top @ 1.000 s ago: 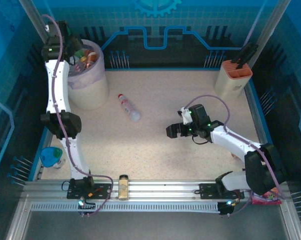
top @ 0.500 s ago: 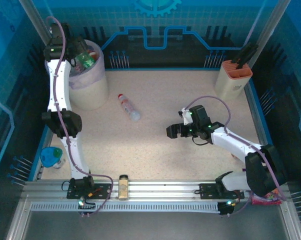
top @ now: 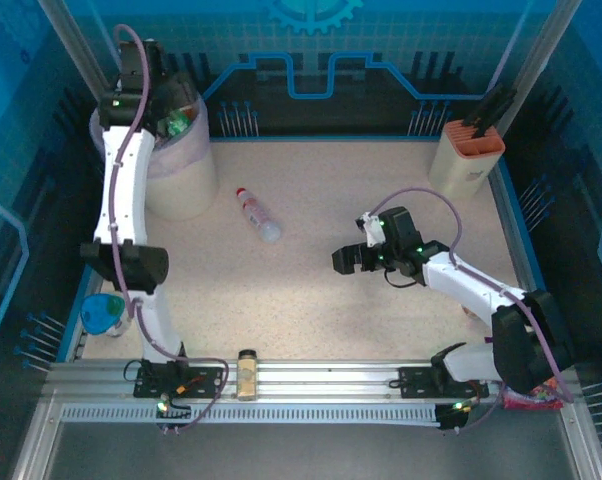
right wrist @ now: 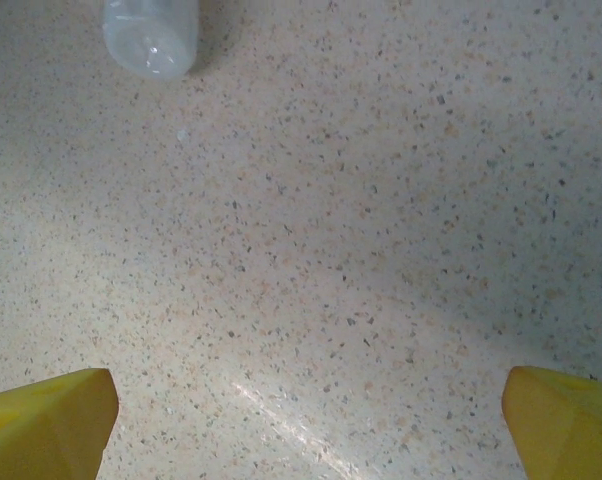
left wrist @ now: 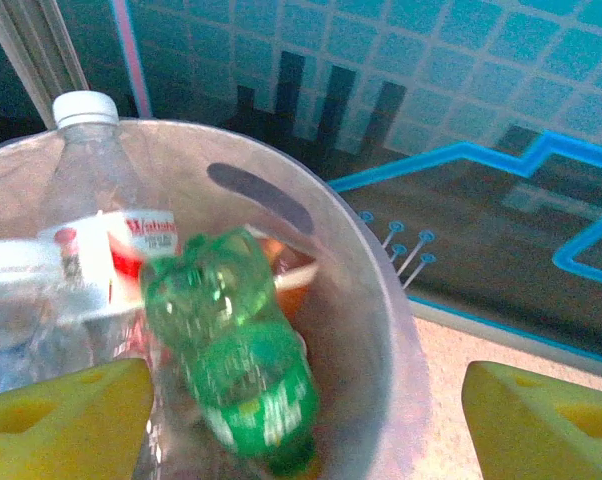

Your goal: Put the plastic bottles in the bin

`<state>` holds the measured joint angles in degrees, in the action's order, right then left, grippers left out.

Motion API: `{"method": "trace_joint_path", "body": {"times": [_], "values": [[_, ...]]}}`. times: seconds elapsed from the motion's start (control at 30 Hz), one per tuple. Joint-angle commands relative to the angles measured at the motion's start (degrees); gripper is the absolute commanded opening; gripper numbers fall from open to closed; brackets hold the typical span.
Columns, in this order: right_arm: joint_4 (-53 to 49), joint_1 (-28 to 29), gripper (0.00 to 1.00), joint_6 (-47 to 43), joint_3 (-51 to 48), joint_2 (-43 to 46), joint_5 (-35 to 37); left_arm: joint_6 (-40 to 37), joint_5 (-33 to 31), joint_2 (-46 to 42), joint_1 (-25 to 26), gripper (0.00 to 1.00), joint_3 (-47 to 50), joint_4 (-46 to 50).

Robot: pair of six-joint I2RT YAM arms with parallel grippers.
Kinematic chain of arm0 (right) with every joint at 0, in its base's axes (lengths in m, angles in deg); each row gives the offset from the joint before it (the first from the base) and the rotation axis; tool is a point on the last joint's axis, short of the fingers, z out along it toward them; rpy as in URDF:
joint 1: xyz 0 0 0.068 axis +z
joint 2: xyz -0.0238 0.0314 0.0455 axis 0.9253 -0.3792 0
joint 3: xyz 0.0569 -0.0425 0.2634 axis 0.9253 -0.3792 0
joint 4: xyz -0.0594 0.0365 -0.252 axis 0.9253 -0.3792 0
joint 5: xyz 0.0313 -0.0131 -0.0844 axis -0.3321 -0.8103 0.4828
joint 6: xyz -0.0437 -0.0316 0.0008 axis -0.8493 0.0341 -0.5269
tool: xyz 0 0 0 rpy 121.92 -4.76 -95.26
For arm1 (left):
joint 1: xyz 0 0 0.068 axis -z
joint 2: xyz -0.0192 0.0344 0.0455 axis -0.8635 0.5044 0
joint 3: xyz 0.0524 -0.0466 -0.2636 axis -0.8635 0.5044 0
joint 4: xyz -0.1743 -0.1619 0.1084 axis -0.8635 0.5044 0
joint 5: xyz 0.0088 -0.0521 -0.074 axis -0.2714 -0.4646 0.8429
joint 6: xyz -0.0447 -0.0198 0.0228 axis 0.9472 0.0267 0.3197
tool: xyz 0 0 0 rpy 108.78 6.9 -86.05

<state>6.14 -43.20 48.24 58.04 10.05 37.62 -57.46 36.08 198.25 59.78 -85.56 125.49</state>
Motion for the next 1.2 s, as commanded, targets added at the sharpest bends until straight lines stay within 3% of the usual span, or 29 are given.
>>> {"method": "trace_joint_path", "body": {"times": [0.0, 0.3, 0.47, 0.63, 0.8, 1.17], "values": [[-2.1, -0.9, 1.00, -2.1, 2.4, -0.7, 0.0, -2.0, -10.3, -9.1, 5.0, 0.83, 8.3, 0.2], [-3.0, -1.0, 1.00, -3.0, 4.2, -2.0, -1.1, 11.7, -12.7, -34.9, 13.5, 0.82, 46.0, -9.8], [-4.9, -1.0, 1.00, -3.2, 5.4, -2.6, -1.2, 22.6, -7.5, -41.4, 14.1, 0.82, 62.4, -15.7], [-5.5, -0.7, 1.00, -2.0, 5.3, -2.0, -1.0, 32.5, -0.4, -39.7, 14.2, 0.82, 74.1, -24.7], [-6.1, -0.3, 1.00, -1.2, 5.3, -1.1, -0.7, 36.6, -1.5, -32.6, 14.7, 0.83, 82.3, -35.6], [-6.7, 1.3, 1.00, -0.9, 5.9, -1.9, 0.6, 42.8, -3.5, -12.8, 16.8, 0.83, 78.9, -49.1]]}}
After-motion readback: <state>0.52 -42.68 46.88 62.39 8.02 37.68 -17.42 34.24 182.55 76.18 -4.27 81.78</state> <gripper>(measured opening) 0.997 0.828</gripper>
